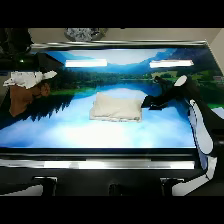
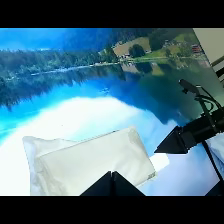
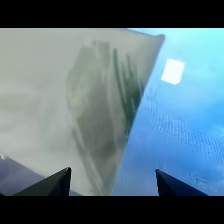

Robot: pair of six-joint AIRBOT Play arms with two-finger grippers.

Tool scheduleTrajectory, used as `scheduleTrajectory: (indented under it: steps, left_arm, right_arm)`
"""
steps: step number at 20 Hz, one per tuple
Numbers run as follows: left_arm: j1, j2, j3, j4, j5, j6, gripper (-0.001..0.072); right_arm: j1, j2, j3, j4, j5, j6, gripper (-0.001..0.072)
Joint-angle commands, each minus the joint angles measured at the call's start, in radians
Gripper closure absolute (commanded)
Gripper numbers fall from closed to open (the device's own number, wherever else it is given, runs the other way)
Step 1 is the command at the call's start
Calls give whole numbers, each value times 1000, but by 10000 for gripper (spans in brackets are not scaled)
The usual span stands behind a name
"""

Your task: Fold the shirts.

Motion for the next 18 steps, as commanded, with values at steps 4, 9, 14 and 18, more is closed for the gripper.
scheduleTrajectory:
  steps: [4,9,14,18]
  left_arm:
    - [0,0,1,11,7,0,674]
    - [0,-11,0,22,8,0,674]
    - [0,-28,0,22,14,13,673]
    - [0,-33,-17,22,35,28,673]
  right_arm:
    - [10,-134,-72,347,-118,-55,303]
    - [-22,-93,-23,505,-53,-237,674]
    - [-256,152,104,367,-6,-145,675]
    - [-514,309,117,271,51,-60,674]
